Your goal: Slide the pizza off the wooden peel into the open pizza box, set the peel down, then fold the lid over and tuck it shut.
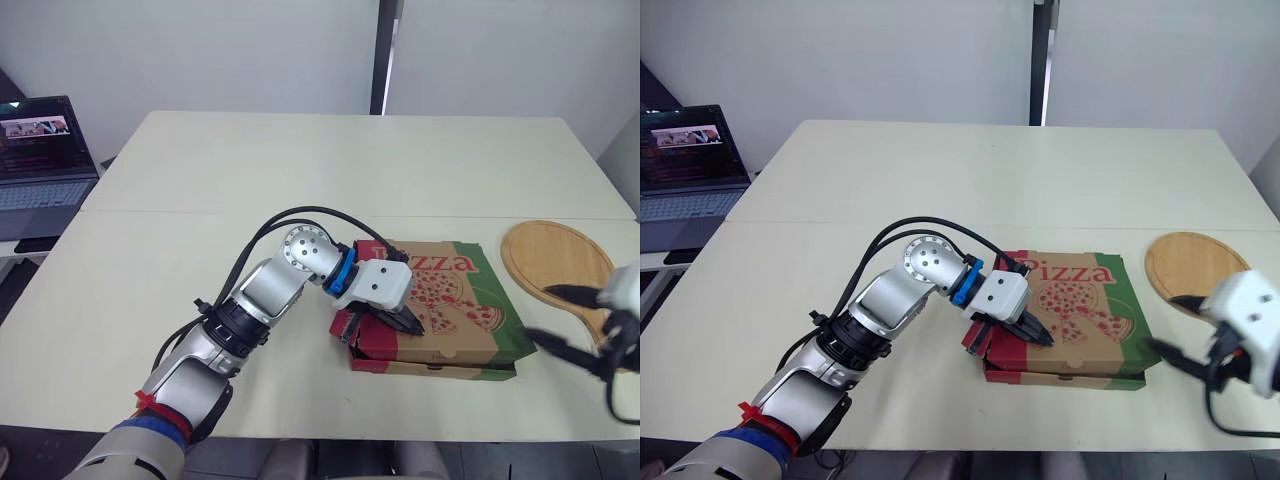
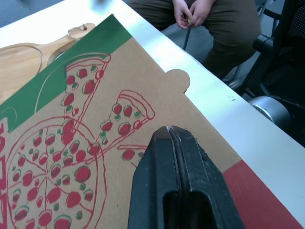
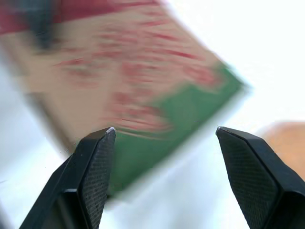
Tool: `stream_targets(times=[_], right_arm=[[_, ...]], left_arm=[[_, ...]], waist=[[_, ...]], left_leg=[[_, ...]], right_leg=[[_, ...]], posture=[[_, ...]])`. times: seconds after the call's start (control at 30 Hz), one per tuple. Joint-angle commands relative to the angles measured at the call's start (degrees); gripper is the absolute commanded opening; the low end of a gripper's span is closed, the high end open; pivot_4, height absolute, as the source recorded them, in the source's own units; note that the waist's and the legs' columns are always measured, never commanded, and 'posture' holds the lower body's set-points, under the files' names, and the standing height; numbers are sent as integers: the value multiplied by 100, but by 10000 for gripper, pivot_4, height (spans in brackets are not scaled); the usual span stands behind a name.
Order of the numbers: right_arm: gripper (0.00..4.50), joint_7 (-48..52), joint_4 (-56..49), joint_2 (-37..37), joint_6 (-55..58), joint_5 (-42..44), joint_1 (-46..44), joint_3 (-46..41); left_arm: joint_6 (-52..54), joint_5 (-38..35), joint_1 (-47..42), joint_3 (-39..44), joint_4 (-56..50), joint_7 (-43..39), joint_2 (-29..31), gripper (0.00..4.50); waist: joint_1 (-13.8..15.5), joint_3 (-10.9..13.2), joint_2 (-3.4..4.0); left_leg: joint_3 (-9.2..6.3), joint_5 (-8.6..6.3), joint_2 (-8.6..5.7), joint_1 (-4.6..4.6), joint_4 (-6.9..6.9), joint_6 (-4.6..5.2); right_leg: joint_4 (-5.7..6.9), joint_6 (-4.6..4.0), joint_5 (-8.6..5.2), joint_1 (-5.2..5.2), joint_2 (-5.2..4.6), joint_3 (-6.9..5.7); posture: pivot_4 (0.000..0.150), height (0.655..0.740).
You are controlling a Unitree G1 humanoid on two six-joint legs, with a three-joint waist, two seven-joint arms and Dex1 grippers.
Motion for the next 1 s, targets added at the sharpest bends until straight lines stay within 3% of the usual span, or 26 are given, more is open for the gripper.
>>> stream_targets(times=[0.03,0.07,0.17,0.43,0.7,1.0], right_arm=[[36244,-65,88,170,44,60,216,-156],[36244,-163,153,215,-89,-117,312,-17],[30220,-291,275,260,-620,-655,645,487],[1590,-459,166,497,-766,-349,423,1191],[370,-589,-110,569,12,610,430,1070],[370,-1006,50,740,-170,510,462,1464]], left_arm=[[23,70,6,-23,2,36,2,0],[24,69,7,-24,-1,38,4,0],[23,67,5,-25,-6,40,19,0],[52,49,3,-14,-42,49,49,0],[83,29,-31,8,-36,84,14,0],[81,26,-50,20,-18,86,4,0]], waist=[[4,0,0],[4,0,0],[1,-1,2],[-23,-2,4],[-19,-2,4],[-27,-3,4]], left_leg=[[0,0,1,0,0,0],[1,0,1,0,0,0],[6,0,-1,1,1,0],[3,2,0,3,1,-4],[1,2,1,2,1,-3],[2,2,1,3,0,-3]], right_leg=[[0,0,0,0,0,0],[0,0,0,0,0,0],[1,1,0,0,-1,6],[1,1,0,0,0,4],[1,1,0,0,0,3],[1,1,0,-1,0,3]], posture=[[1500,7341],[1500,7341],[1500,7341],[1500,7341],[1500,7341],[1500,7341]])
